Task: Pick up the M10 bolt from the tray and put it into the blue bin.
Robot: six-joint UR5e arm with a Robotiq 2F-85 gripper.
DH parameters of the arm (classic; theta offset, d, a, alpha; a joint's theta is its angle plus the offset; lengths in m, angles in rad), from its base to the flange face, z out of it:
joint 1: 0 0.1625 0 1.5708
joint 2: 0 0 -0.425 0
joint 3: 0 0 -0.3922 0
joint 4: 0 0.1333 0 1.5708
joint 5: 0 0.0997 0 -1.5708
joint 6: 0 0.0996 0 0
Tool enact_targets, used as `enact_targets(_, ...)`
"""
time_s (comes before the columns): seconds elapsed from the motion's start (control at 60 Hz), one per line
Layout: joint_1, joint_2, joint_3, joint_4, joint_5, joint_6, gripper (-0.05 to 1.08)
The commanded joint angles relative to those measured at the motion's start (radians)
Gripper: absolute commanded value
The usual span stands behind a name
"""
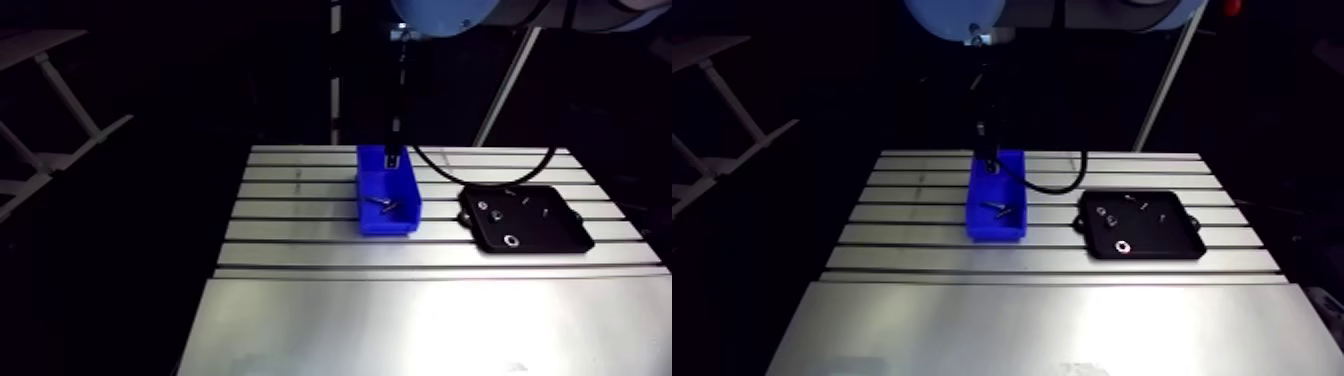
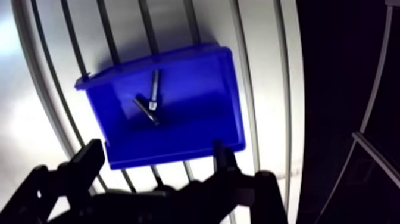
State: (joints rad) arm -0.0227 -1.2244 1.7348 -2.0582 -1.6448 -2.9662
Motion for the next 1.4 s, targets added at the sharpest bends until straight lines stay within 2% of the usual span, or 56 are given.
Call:
enact_targets(0.017, 0.004, -0.067, -0.048, 0.128, 0.003, 0.13, 0.01)
enact_targets(0.1, 0.004, -0.087, -0.072, 0.173, 0.012, 0.199, 0.01)
enact_targets(0.133, 0.006, -0.101, -0.084, 0.194, 0.019, 0.236, 0.01)
enact_targets(0.167, 0.01, -0.124, -0.116, 0.242, 0.032, 0.323, 0.01)
enact_targets(0.2, 0.01, -0.124, -0.116, 0.242, 0.032, 0.323, 0.01)
enact_targets(0.233, 0.01, -0.138, -0.151, 0.286, 0.046, 0.408, 0.01)
enact_targets(0.267, 0.01, -0.141, -0.168, 0.305, 0.048, 0.449, 0.01)
enact_targets(0.45, 0.006, -0.154, -0.248, 0.366, 0.044, 0.67, 0.01)
enact_targets(0.483, -0.001, -0.154, -0.277, 0.389, 0.044, 0.761, 0.01)
enact_targets(0.683, -0.009, -0.17, -0.328, 0.492, 0.041, 0.983, 0.01)
enact_targets(0.8, -0.031, -0.177, -0.343, 0.548, 0.04, 1.048, 0.01)
enact_targets(0.833, -0.072, -0.178, -0.349, 0.579, 0.038, 1.082, 0.01)
enact_targets(0.85, -0.072, -0.178, -0.349, 0.579, 0.038, 1.082, 0.01)
enact_targets(0.9, -0.116, -0.191, -0.356, 0.6, 0.041, 1.107, 0.01)
enact_targets(1.033, -0.178, -0.225, -0.366, 0.64, 0.047, 1.132, 0.01)
enact_targets(1.15, -0.202, -0.239, -0.366, 0.663, 0.053, 1.154, 0.01)
enact_targets(1.4, -0.209, -0.25, -0.354, 0.67, 0.051, 1.195, 0.01)
